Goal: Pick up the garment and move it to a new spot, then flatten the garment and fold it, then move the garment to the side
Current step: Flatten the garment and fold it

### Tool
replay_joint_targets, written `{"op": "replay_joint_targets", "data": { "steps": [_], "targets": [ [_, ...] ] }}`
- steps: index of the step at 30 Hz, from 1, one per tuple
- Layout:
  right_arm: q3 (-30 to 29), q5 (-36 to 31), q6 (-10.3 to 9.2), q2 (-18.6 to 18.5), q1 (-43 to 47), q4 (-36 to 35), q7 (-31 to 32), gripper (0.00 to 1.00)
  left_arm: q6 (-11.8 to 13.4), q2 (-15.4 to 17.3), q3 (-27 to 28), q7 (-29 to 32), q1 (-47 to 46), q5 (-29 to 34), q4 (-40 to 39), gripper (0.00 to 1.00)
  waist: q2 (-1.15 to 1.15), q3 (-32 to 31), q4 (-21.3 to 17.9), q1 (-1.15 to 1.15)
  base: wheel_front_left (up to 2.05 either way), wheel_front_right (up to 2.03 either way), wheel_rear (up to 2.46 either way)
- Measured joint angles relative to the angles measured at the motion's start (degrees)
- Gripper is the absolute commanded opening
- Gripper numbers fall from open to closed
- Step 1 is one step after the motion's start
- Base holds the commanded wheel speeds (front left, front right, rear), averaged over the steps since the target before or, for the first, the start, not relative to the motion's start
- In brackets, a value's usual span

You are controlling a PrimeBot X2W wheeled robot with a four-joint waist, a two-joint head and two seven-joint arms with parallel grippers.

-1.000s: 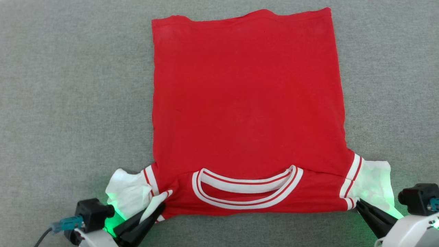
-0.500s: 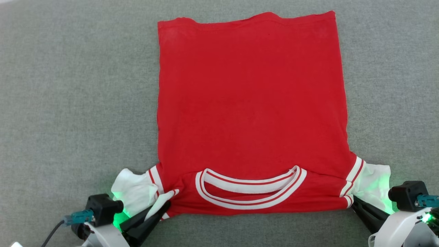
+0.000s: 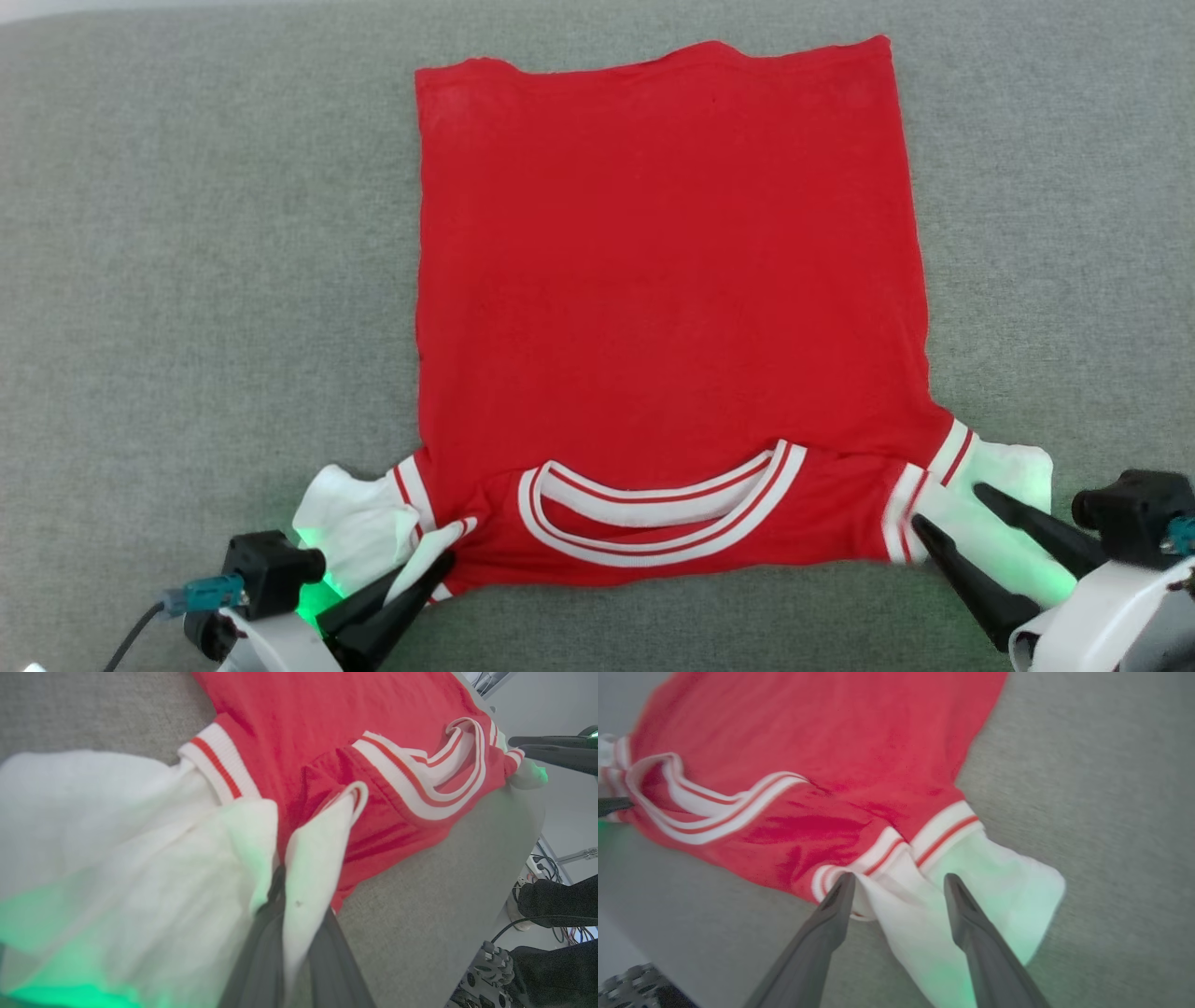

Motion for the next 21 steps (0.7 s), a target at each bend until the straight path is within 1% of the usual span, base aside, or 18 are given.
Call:
{"op": "replay_joint_targets", "data": {
  "steps": [3, 5, 7, 9, 10, 11, 13, 15, 17, 21],
  "targets": [
    [-2.81, 3.16, 0.01, -0.14, -0.09, -8.21, 4.49, 1.00, 0.09, 0.05, 0.85, 0.07, 0.64, 0.03, -0.64, 0.00, 0.00, -0.09, -0.25, 0.00, 0.00, 0.00, 0.00],
    [-5.49, 4.20, 0.00, -0.86, -1.70, -11.95, 7.87, 1.00, 0.18, -0.01, 1.22, 0.09, 0.79, 0.44, -1.22, 0.00, 0.00, -0.02, -0.08, 0.00, 0.00, 0.00, 0.00],
    [-8.60, 5.06, 0.01, -0.78, -4.79, -13.25, 10.31, 1.00, 0.25, -0.15, 1.38, 0.10, 0.77, 0.81, -1.90, 0.00, 0.00, 0.20, 0.27, 0.00, 0.00, 0.00, 0.00],
    [-11.69, 3.64, -0.01, -1.02, -9.60, -11.92, 12.57, 1.00, 0.27, -0.32, 1.33, 0.10, 0.44, 1.33, -2.49, 0.00, 0.00, 0.58, 0.75, 0.00, 0.00, 0.00, 0.00],
    [-12.61, 3.28, -0.01, -0.56, -12.47, -10.39, 13.57, 1.00, 0.27, -0.36, 1.26, 0.13, 0.10, 1.58, -2.77, 0.00, 0.00, 0.87, 1.00, 0.00, 0.00, 0.00, 0.00],
    [-13.44, 3.15, -0.01, 0.80, -15.64, -8.40, 14.40, 1.00, 0.27, -0.41, 1.13, 0.16, -0.29, 1.86, -3.03, 0.00, 0.00, 1.21, 1.23, 0.00, 0.00, 0.00, 0.00],
    [-13.00, 2.12, -0.02, 2.57, -22.64, -3.81, 16.91, 1.00, 0.27, -0.38, 0.91, 0.19, -1.31, 2.34, -3.77, 0.00, 0.00, 2.03, 1.77, 0.00, 0.00, 0.00, 0.00],
    [-12.16, 0.40, -0.02, 4.56, -29.94, 1.93, 19.79, 1.00, 0.27, -0.21, 0.94, 0.26, -2.03, 2.74, -4.54, 0.00, 0.00, 3.03, 2.28, 0.00, 0.00, 0.00, 0.00],
    [-11.38, -1.12, -0.02, 7.35, -37.63, 8.60, 22.82, 1.00, 0.25, -0.03, 1.18, 0.26, -2.59, 3.14, -5.47, 0.00, 0.00, 4.22, 2.74, 0.00, 0.00, 0.00, 0.00],
    [-9.82, -7.50, -0.02, 9.80, -52.14, 21.50, 28.69, 1.00, 0.05, 0.05, 1.01, 0.10, -4.21, 3.66, -7.20, 0.00, 0.00, 6.90, 3.81, 0.00, 0.00, 0.00, 0.00]
  ]
}}
